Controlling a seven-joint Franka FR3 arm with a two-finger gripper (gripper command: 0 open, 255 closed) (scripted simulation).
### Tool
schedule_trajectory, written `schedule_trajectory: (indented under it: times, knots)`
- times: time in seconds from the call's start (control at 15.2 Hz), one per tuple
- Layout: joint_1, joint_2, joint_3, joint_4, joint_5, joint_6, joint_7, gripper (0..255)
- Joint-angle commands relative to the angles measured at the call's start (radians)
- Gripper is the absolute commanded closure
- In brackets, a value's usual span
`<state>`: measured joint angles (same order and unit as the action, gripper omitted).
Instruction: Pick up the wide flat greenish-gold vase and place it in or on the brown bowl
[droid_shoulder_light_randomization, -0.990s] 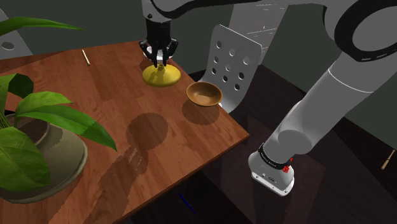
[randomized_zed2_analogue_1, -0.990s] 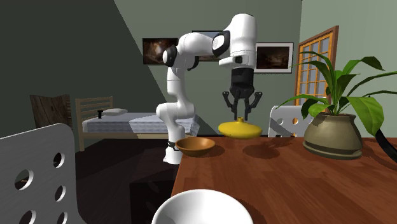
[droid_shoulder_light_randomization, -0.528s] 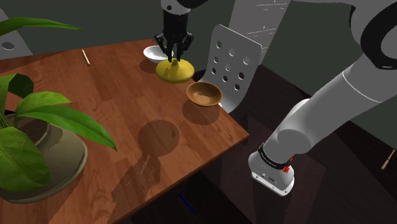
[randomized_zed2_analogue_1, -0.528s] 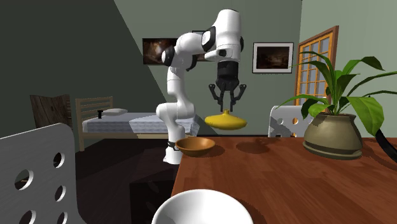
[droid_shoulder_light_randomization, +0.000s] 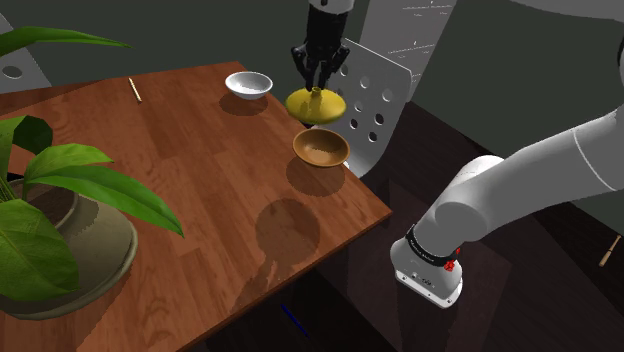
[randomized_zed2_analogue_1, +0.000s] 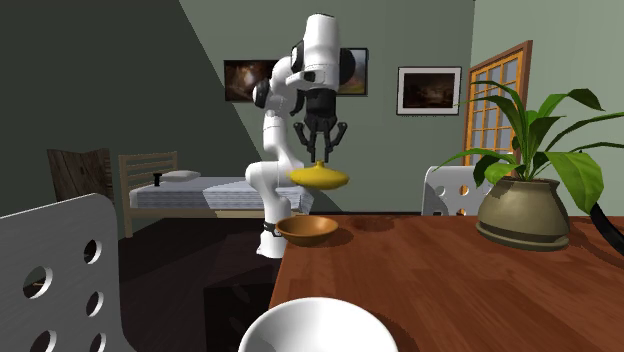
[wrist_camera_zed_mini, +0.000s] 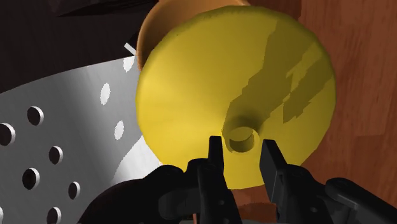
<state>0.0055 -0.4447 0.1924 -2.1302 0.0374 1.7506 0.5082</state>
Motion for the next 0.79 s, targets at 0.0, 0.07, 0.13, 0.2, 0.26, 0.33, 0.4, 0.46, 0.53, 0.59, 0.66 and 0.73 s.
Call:
schedule_trajectory:
  times: [0.0,0.07,0.13,0.2,0.26,0.33,0.4,0.46,0.53,0.59,0.66,0.73]
  knots:
    - [-0.005,-0.066,-0.029,-0.04,0.0,-0.026,-0.037,255]
    - [-0.009,-0.096,-0.045,-0.057,-0.003,-0.039,-0.055,255]
    - [-0.008,-0.098,-0.045,-0.072,-0.002,-0.026,-0.055,255]
    - [-0.007,-0.099,-0.044,-0.087,-0.002,-0.013,-0.055,255]
    - [-0.007,-0.101,-0.044,-0.102,-0.001,0.0,-0.054,255]
    - [-0.006,-0.103,-0.043,-0.116,-0.001,0.013,-0.054,255]
    - [-0.006,-0.104,-0.043,-0.13,0.0,0.026,-0.054,255]
    - [-0.006,-0.105,-0.042,-0.144,0.0,0.039,-0.054,255]
    - [-0.005,-0.105,-0.041,-0.158,0.001,0.053,-0.053,255]
    - [-0.005,-0.106,-0.041,-0.172,0.001,0.066,-0.053,255]
    - [-0.005,-0.106,-0.04,-0.186,0.002,0.079,-0.053,255]
    - [-0.004,-0.106,-0.039,-0.199,0.002,0.093,-0.053,255]
